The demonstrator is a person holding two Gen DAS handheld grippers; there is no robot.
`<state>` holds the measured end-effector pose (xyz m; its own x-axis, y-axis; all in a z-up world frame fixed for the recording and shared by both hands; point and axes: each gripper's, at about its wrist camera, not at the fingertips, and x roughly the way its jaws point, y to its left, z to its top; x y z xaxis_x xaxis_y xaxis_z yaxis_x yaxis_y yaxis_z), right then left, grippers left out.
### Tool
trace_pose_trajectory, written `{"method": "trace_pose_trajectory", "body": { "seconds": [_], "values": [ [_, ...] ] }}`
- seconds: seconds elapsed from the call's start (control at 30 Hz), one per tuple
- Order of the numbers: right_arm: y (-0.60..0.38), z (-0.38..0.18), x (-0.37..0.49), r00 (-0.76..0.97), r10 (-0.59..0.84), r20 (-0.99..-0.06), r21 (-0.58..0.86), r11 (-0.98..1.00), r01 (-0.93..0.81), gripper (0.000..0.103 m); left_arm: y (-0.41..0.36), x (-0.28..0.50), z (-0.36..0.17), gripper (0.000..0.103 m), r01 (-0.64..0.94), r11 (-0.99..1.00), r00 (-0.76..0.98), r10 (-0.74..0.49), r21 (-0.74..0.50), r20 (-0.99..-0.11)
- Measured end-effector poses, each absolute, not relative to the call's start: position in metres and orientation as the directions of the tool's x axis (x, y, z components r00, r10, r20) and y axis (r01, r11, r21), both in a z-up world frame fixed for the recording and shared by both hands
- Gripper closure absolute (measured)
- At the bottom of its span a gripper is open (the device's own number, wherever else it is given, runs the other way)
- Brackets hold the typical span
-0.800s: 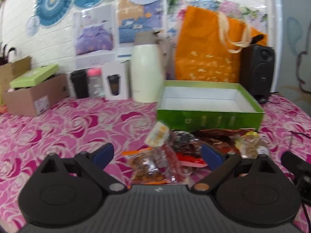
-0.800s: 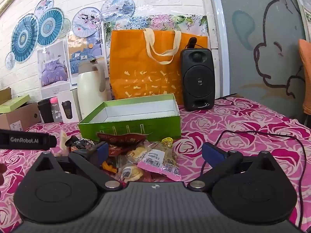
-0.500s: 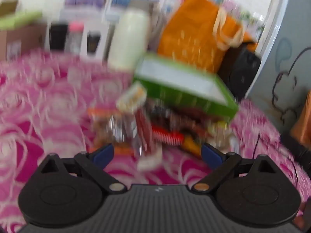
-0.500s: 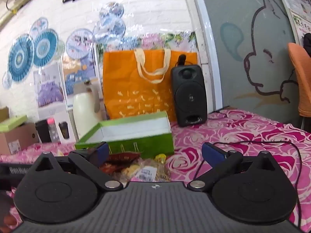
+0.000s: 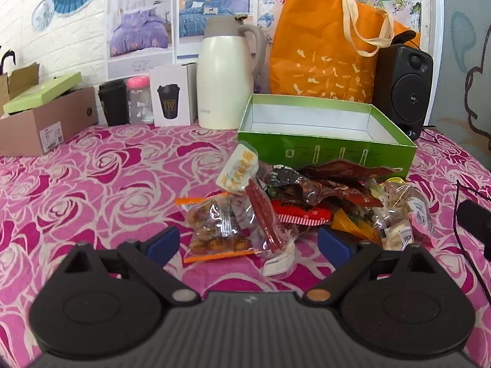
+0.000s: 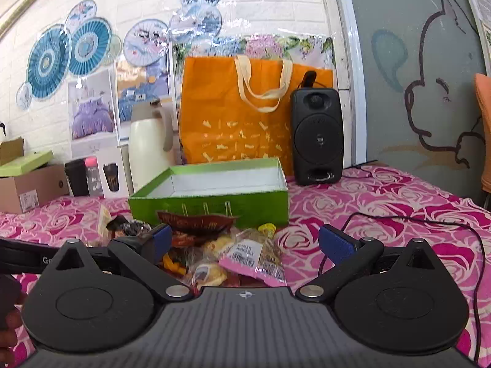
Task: Organize snacks
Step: 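Move both grippers toward the snack pile in front of the green box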
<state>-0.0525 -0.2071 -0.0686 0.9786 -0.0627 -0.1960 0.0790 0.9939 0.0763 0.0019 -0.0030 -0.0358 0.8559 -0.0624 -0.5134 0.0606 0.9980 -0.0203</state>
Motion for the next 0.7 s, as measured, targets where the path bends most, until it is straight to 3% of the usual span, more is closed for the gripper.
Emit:
{"method": "trace_pose_trajectory", "body": {
  "seconds": [0.17,0.7],
  "values": [
    [-0.205,-0.071,-0.051,0.977,-0.025,-0.213,0.089,0.995,0.045,0.000,-0.005,-0.002,-0.039,0.008,0.058,0.998,0.879,-0.035,0.034,-0.476],
    [-0.189,-0.078,-0.046,0.970,0.028,-0.243,0.059,0.998,-0.014,0.000,0.013,-0.005,-0.053,0.008,0.081,0.995,0.860,-0.097,-0.053,-0.502]
  ]
}}
